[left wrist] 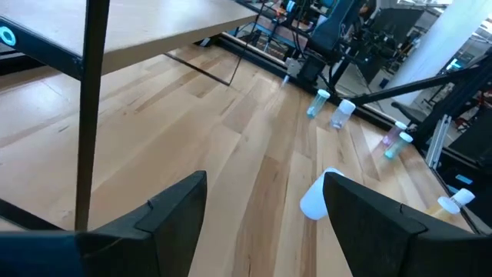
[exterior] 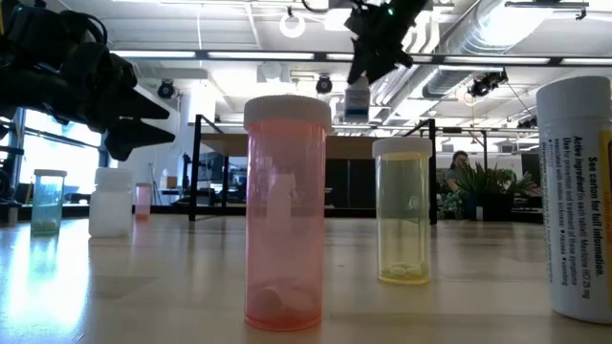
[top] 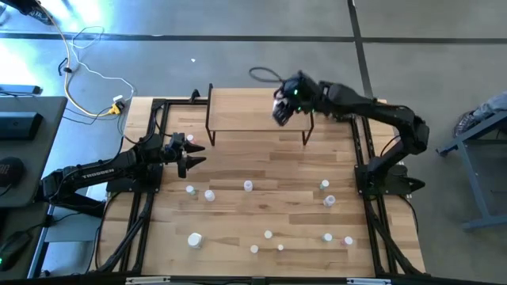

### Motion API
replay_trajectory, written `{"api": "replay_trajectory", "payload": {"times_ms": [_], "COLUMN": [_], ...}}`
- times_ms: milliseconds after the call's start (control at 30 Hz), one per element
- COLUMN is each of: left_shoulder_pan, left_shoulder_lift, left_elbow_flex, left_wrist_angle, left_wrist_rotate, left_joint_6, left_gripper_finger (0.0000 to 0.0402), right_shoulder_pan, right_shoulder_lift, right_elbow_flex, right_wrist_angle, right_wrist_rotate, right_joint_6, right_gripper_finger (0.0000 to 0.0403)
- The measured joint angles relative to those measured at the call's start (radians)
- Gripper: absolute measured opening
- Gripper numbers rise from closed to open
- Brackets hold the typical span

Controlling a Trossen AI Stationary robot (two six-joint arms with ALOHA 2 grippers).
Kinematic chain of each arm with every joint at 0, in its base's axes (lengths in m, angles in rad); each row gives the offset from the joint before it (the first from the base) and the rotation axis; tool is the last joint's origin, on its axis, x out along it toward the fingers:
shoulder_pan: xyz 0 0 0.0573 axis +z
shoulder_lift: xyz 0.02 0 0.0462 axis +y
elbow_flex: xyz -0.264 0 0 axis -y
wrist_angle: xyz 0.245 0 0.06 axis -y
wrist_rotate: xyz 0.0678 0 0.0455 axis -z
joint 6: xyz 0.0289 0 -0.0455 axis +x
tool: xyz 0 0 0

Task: Pick and place medicine bottles onto shelf by color
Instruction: Put the top white pill bottle on the shelf

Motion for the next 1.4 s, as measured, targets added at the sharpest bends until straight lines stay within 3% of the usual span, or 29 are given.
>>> {"api": "replay_trajectory", "payload": {"times_ms": [333,567,1033,1400], "left_shoulder_pan": [0.0,0.0,0.0,0.0], "left_shoulder_lift": [0.0,0.0,0.0,0.0], "left_elbow_flex": [0.0,0.0,0.0,0.0], "left_wrist_angle": [0.0,-0.001,-0.001,0.006], "left_wrist_rotate": [0.0,0.0,0.0,-0.008], "left_joint_6": [-0.017,-0.089,-0.093,-0.163], "left_gripper_finger": [0.0252,0.0252,0.0252,0.0253], "right_shoulder_pan": [-0.223,-0.287,-0.288,-0.288], "right_shoulder_lift": [0.0,0.03,0.069,0.066], "right_elbow_flex": [-0.004,-0.005,-0.006,-0.004], "right_wrist_angle": [-0.004,-0.019,-0.034,-0.04], "right_wrist_rotate": [-0.175,-0.267,-0.251,-0.25], "right_joint_6": [-0.207,-0.245,-0.244,-0.216], "right_gripper_finger": [0.016,0.0161,0.0166,0.0232]}}
